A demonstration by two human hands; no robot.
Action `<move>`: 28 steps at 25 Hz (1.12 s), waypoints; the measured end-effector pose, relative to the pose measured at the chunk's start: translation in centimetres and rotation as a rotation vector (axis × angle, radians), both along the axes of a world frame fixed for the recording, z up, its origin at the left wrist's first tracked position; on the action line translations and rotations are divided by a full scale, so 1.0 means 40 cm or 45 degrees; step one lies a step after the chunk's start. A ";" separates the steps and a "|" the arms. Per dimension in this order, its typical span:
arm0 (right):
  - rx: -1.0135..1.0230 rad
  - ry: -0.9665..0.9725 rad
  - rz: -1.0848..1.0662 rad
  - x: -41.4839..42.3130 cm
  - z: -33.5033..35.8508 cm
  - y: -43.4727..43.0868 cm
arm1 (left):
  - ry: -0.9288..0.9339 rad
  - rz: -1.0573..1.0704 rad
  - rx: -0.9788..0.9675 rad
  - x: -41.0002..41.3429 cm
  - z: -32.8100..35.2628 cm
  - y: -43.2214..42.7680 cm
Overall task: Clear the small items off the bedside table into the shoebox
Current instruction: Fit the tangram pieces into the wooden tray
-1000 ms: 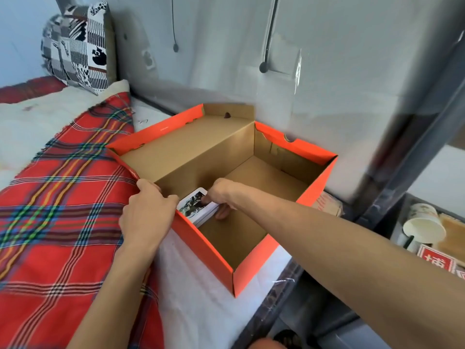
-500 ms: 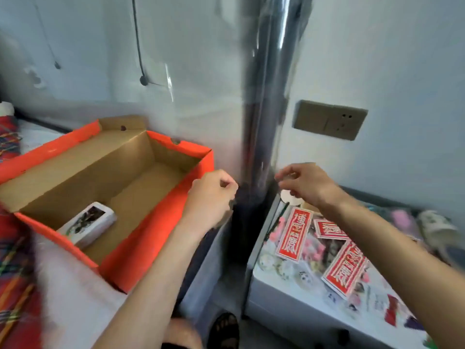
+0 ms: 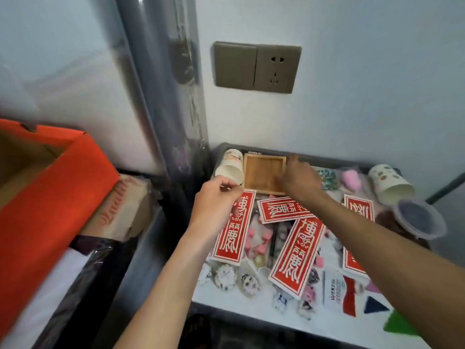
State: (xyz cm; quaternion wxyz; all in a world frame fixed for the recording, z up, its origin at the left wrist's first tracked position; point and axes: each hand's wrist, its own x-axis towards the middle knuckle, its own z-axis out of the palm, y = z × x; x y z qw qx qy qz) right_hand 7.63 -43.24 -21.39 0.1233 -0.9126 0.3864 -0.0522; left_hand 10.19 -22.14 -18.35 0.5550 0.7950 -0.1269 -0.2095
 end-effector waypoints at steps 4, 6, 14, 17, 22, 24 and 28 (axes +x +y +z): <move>-0.019 0.010 -0.034 0.031 -0.030 -0.012 | 0.022 0.000 -0.027 -0.004 -0.005 -0.009; 0.061 -0.069 -0.076 0.036 -0.019 -0.024 | 0.010 -0.024 -0.023 -0.013 -0.007 -0.016; 0.594 -0.604 -0.125 -0.098 0.157 -0.031 | 0.154 0.019 -0.192 -0.069 0.014 -0.048; 1.004 -0.936 -0.111 -0.288 0.169 0.038 | 0.410 -0.084 -0.391 -0.153 0.026 -0.092; 1.283 -0.877 -0.203 -0.549 0.104 0.106 | 0.300 -0.152 -0.429 -0.298 0.015 -0.152; 0.823 -0.574 -0.285 -0.647 0.075 0.079 | 0.263 -0.182 -0.386 -0.340 0.004 -0.165; 0.269 0.314 -0.179 -0.808 0.019 0.011 | 0.330 -0.176 -0.343 -0.386 -0.017 -0.185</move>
